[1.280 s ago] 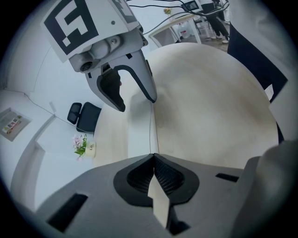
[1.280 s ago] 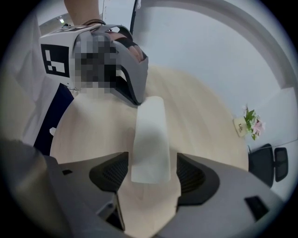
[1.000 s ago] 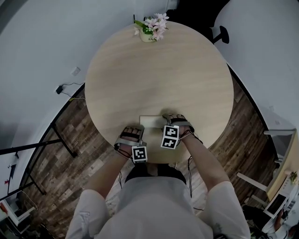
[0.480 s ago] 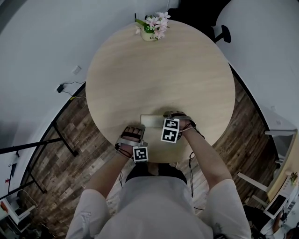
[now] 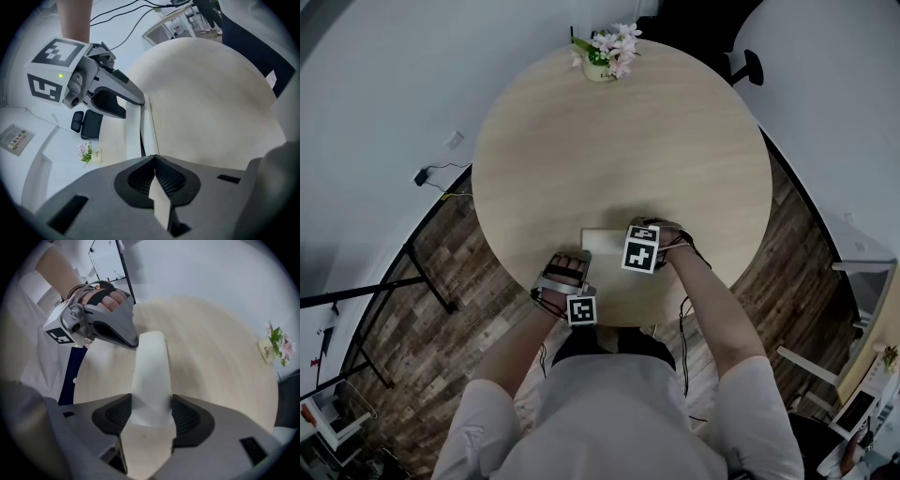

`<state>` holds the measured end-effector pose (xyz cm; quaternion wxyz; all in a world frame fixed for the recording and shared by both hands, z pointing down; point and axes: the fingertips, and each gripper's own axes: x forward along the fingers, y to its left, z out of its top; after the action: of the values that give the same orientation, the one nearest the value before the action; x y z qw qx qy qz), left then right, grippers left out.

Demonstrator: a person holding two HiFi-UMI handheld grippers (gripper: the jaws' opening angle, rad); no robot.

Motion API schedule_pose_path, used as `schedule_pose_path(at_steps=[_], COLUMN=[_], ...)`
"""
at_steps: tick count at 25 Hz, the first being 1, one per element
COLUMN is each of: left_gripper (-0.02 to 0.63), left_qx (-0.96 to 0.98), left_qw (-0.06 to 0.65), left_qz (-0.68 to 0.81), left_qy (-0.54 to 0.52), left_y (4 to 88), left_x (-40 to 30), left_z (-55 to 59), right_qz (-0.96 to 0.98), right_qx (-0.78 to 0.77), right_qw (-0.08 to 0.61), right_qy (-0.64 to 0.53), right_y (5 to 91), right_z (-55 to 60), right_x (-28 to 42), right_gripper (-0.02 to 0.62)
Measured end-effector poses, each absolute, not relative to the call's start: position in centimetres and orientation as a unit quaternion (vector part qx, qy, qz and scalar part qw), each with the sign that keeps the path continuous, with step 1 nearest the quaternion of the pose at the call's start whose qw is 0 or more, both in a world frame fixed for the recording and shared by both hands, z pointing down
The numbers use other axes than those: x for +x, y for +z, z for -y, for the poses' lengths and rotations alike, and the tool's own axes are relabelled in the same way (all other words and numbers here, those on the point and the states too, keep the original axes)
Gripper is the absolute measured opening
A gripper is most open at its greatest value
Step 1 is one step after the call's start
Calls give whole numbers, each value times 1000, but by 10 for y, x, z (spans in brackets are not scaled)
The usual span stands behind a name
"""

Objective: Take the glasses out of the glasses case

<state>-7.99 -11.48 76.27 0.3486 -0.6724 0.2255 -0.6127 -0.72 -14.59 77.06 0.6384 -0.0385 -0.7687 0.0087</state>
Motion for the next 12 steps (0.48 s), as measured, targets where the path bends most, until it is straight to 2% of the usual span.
schedule_pose_path(at_steps=[12], left_gripper=[9], left_qx=[-672], left_qw=[349], left_qz=[-234], left_qy=[-610], left_y=[761], left_x=[-81], left_z=[120], right_qz=[796], right_qx=[25], right_qw=[605], right_qy=[-9], right_y=[740], right_z=[168], right_x=[-3], right_gripper=[256])
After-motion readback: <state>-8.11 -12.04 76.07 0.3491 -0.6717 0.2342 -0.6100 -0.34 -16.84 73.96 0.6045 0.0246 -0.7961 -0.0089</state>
